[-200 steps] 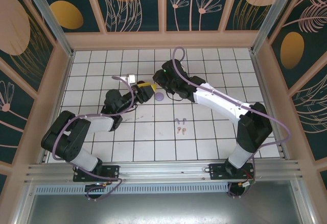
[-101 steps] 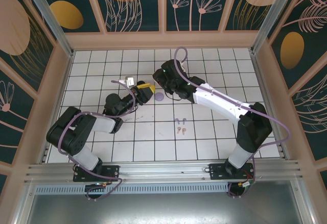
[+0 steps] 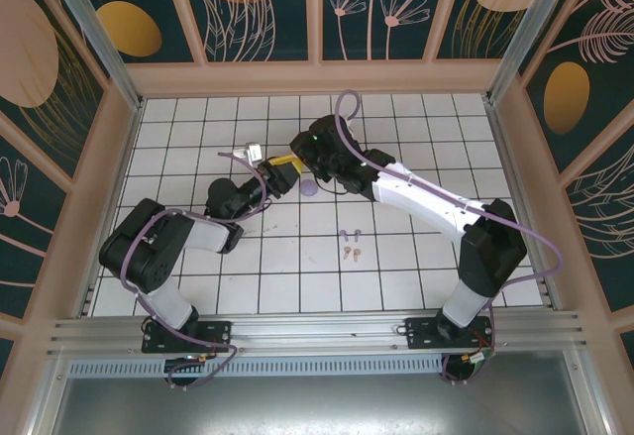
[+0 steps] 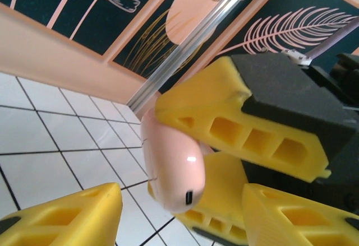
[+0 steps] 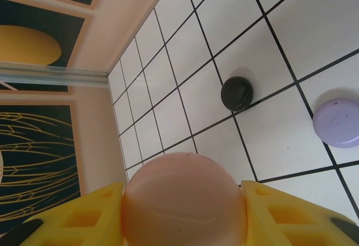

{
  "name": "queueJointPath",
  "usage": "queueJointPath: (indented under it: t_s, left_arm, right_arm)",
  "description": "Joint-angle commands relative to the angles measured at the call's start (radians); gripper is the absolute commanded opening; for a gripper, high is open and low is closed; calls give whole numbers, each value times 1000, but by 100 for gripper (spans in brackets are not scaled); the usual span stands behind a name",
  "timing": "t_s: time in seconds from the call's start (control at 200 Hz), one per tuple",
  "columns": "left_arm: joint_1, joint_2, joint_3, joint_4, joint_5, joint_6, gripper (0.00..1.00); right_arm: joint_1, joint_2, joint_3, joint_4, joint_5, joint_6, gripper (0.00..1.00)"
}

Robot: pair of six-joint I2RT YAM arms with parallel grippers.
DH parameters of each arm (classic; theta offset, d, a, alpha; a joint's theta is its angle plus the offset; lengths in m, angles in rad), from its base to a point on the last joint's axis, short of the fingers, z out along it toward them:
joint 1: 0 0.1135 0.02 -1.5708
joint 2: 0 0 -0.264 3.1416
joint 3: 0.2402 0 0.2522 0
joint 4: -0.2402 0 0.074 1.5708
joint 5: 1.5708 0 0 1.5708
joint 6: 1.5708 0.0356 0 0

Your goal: Insert wireless bluetooth earbuds into charging case

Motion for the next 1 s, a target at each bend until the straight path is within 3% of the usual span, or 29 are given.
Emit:
queueJointPath:
  t_s: [0.0,0.445,0.796,0.991]
  left_arm:
    - [-7,34,28,63,-9,-16,57]
    - [-7,68,50,105,-31,-37,50]
    - [-7,111,55,180,-56,-72,36]
    - [-7,131,53,228,-70,-93,21]
  right_arm:
    - [13,10,31,33,-4,11,35]
    - [21,7,28,39,-8,12,35]
    - [24,6,20,47,-16,15,35]
    - [25,0,16,55,-19,20,35]
